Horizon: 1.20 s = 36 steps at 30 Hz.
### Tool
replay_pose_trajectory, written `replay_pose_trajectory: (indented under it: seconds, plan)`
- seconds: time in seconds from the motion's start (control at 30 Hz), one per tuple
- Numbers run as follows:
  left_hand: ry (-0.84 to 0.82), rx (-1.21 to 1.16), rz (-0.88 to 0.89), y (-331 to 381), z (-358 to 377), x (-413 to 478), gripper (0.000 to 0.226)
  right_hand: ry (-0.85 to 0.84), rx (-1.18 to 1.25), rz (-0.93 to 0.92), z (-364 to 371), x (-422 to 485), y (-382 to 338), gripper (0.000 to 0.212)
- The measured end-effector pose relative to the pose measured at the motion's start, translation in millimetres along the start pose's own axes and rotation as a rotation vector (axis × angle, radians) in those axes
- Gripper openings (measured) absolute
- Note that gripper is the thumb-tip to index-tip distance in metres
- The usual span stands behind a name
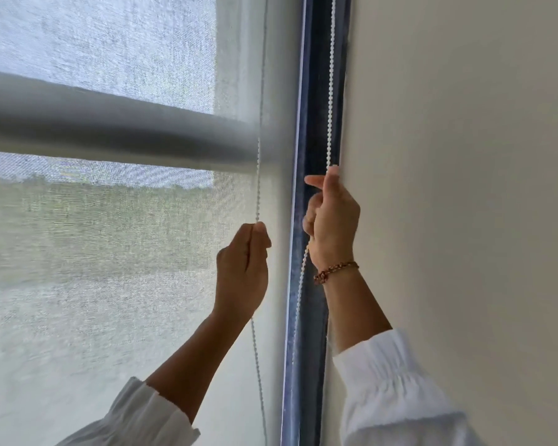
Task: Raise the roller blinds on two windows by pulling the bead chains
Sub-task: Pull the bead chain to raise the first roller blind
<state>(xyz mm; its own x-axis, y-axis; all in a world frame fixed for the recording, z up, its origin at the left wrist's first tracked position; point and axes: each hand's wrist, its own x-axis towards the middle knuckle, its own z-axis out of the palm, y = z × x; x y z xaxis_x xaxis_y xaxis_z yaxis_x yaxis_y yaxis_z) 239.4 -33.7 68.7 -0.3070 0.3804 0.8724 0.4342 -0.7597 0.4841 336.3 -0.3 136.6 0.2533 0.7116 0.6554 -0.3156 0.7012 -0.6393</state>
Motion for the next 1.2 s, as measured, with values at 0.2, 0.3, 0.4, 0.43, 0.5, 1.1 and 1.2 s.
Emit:
replay_pose_trajectory:
  seconds: [0.2,0.3,0.4,0.43,0.5,1.1,1.2]
  plan:
    - [-0.003,0.005,-0.265,9.4,10.7,21.6,0.023,0.097,-0.187,-0.184,-13.6,-26.2,13.8,0.038]
    - [0.023,-0.079,-0.216,32.5,16.5,36.9,0.031,0.091,-0.221,-0.258,-11.6,-39.0,11.4,0.035]
    - [-0.086,-0.418,-0.232,69.9,19.6,52.4,0.018,0.080,-0.270,-0.365,-13.1,-57.3,10.9,0.031]
    - [-0.157,-0.527,-0.262,81.4,20.2,58.3,0.018,0.071,-0.299,-0.393,-15.7,-65.6,14.1,0.030]
    - [-0.268,-0.639,-0.313,103.5,21.6,67.6,0.019,0.054,-0.335,-0.428,-24.2,-85.4,25.7,0.032]
    - [-0.024,-0.321,-0.057,81.1,48.9,4.7,0.040,-0.055,-0.022,0.200,-80.1,-83.3,26.7,0.046]
    - [-0.066,-0.225,-0.030,65.4,47.8,-19.8,0.038,-0.061,0.122,0.166,-72.4,-53.7,1.0,0.040]
